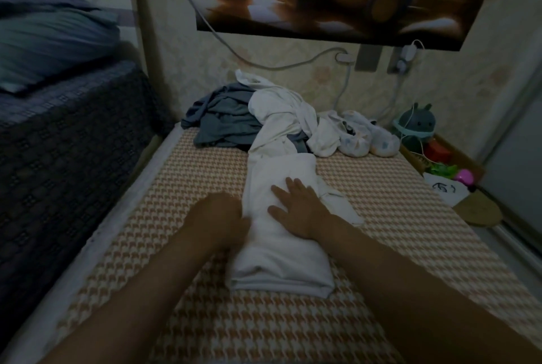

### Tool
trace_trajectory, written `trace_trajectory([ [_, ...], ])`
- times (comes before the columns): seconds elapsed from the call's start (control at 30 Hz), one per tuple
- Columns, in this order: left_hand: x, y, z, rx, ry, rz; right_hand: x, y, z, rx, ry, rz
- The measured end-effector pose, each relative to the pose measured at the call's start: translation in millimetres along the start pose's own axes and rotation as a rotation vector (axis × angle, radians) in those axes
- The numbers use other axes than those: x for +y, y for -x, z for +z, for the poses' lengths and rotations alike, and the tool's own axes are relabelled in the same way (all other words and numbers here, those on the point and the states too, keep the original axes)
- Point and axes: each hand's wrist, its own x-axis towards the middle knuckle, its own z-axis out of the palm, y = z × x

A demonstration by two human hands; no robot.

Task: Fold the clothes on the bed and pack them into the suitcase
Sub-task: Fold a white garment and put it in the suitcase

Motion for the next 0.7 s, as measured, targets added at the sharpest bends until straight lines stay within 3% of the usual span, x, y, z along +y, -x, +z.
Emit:
trace_trajectory([
  [0.07, 12.2, -7.8, 9.1, 0.305, 0.152, 0.205, -2.6, 7.6, 0.7, 0.04, -0.022, -0.027],
  [0.1, 17.6, -9.2, 16.2, 0.32, 0.168, 0.309, -3.8, 12.8, 1.8, 0.061, -0.044, -0.036],
  [0.17, 20.5, -7.6, 40.7, 0.109, 0.053, 0.409, -4.1, 25.5, 5.9, 0.063, -0.041, -0.036],
  [0.27, 5.6, 2.2, 64.0, -0.244, -0.091, 0.31, -0.6, 47.0, 11.5, -0.055, 0.094, -0.063],
  [0.4, 1.7, 14.5, 63.0, -0.239, -0.173, 0.306, -1.2, 73.4, 7.1, -0.121, 0.119, -0.117],
  [0.53, 3.8, 36.9, 55.0, -0.148, -0.203, 0.431, -7.5, 100.9, 2.2, -0.161, 0.065, -0.139],
  [0.7, -1.7, 60.3, 42.1, -0.244, -0.134, 0.445, 2.9, 135.3, -4.2, -0.136, 0.042, -0.198],
])
